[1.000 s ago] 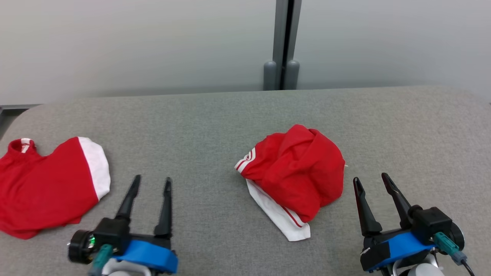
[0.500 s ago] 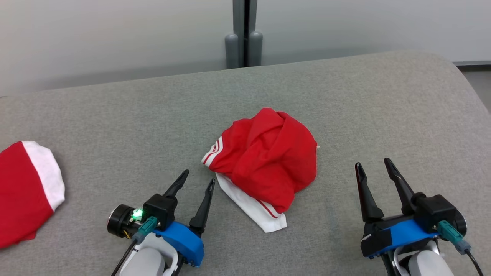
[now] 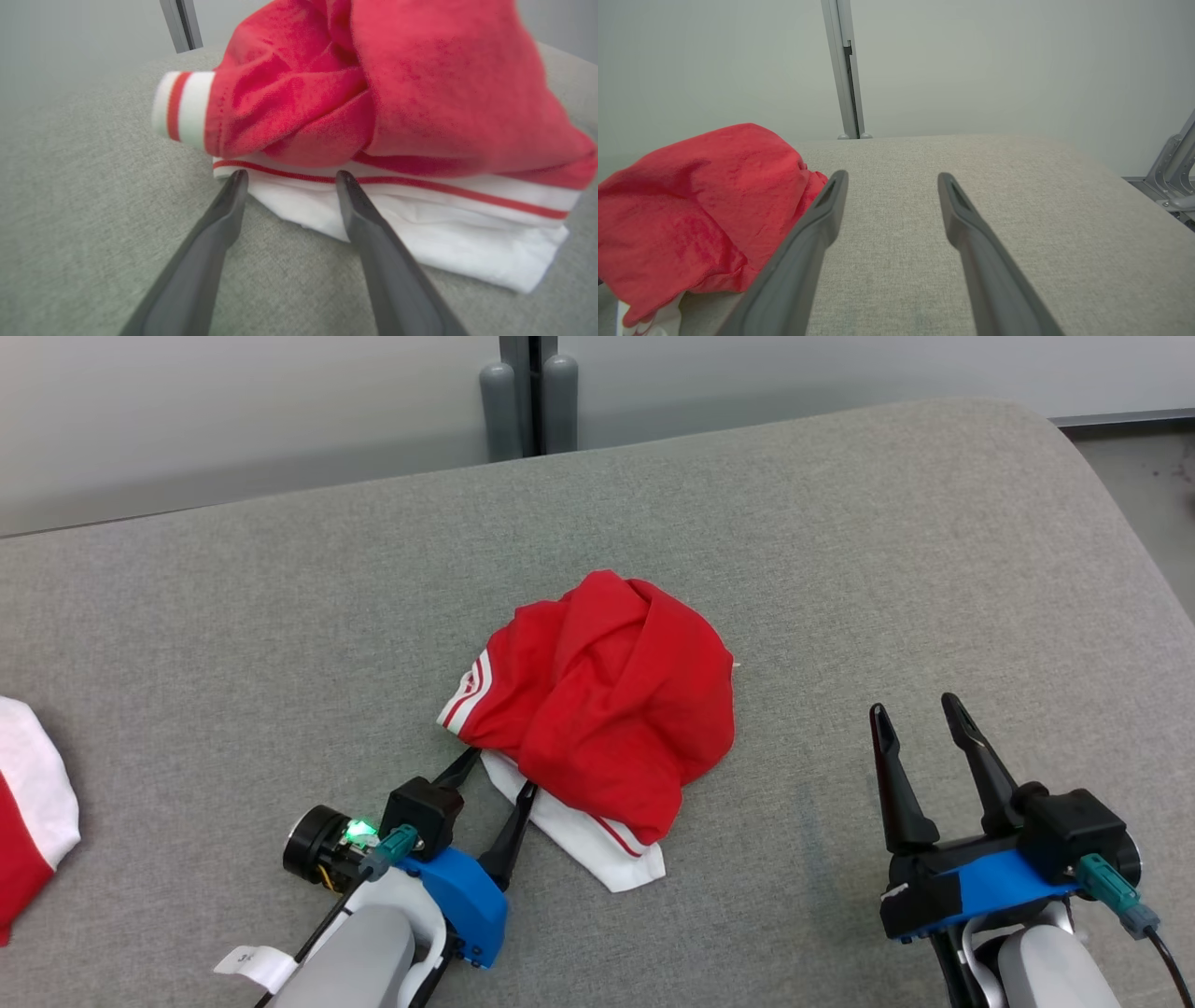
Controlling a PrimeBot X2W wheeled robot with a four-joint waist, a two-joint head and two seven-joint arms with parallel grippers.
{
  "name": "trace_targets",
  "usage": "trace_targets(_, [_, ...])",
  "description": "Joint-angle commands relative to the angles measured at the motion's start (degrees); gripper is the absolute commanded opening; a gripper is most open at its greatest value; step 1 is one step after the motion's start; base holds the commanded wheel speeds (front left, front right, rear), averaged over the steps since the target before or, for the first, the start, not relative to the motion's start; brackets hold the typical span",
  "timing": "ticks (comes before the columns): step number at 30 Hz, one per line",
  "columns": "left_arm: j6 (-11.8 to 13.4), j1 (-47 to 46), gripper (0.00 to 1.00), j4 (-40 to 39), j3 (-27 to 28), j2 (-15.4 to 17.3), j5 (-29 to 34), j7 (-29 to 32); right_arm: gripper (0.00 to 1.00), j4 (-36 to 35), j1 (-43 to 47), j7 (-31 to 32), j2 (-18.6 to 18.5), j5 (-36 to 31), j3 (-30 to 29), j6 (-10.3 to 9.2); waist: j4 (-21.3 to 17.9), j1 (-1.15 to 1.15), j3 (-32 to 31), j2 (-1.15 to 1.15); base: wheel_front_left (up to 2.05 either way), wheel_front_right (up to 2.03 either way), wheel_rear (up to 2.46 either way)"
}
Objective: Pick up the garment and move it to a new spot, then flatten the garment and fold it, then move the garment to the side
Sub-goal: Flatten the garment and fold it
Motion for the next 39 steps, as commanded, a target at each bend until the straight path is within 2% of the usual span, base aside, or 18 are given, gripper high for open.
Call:
trace_targets(1, [-0.1, -1.2, 1.00, 1.4, -1.0, 0.3, -0.2, -0.1, 1.00, -0.3, -0.6, -0.2, -0.2, 0.4, 0.0, 0.03, -0.2, -0.01, 0.2, 0.00, 0.00, 0.00, 0.00])
trace_targets(9, [-0.1, -5.1, 0.98, 9.2, -7.9, -0.4, -1.4, 2.2, 1.00, -0.1, -1.0, -0.2, -0.2, 0.3, -0.2, 0.03, -0.9, -0.01, 0.2, 0.00, 0.00, 0.00, 0.00])
trace_targets(10, [-0.1, -5.5, 0.53, 10.1, -8.8, -0.6, -1.6, 2.6, 1.00, -0.1, -1.0, -0.2, -0.2, 0.2, -0.3, 0.03, -0.9, -0.01, 0.1, 0.00, 0.00, 0.00, 0.00])
trace_targets(11, [-0.1, -5.7, 0.16, 10.9, -9.5, -0.8, -2.0, 3.2, 1.00, -0.1, -0.9, -0.2, -0.2, 0.1, -0.4, 0.03, -0.8, -0.01, -0.1, 0.00, 0.00, 0.00, 0.00])
trace_targets(12, [-0.1, -5.8, 0.00, 11.5, -10.0, -1.0, -2.6, 3.4, 1.00, -0.1, -0.8, -0.2, -0.2, 0.0, -0.5, 0.03, -0.7, -0.01, -0.3, 0.00, 0.00, 0.00, 0.00])
trace_targets(17, [-0.1, -7.3, 0.00, 12.6, -10.9, -1.3, -5.1, 2.0, 1.00, -0.4, 0.0, -0.2, -0.2, -0.2, -0.7, 0.03, 0.5, -0.01, -1.1, 0.00, 0.00, 0.00, 0.00])
trace_targets(22, [0.1, -7.8, 0.00, 11.1, -8.9, -1.0, -7.3, 0.2, 1.00, -0.3, 0.9, -0.2, -0.2, -0.5, -1.0, 0.03, 2.6, -0.01, -2.5, 0.00, 0.00, 0.00, 0.00])
trace_targets(25, [1.2, -6.3, 0.00, 8.6, -6.7, 0.0, -8.1, -0.1, 1.00, -0.2, 1.5, -0.2, -0.2, -0.7, -1.1, 0.03, 4.2, -0.01, -3.6, 0.00, 0.00, 0.00, 0.00])
trace_targets(30, [4.0, -1.7, 0.00, -0.3, -1.2, 3.2, -8.4, -0.2, 1.00, 0.1, 2.2, -0.2, -0.2, -0.8, -1.2, 0.03, 7.3, -0.01, -5.1, 0.00, 0.00, 0.00, 0.00])
trace_targets(39, [9.2, 12.0, 0.00, -13.3, 6.8, 8.0, -9.8, -0.2, 1.00, 1.0, 3.1, -0.2, -0.3, -0.4, -1.3, 0.03, 11.9, -0.01, -7.3, 0.00, 0.00, 0.00, 0.00])
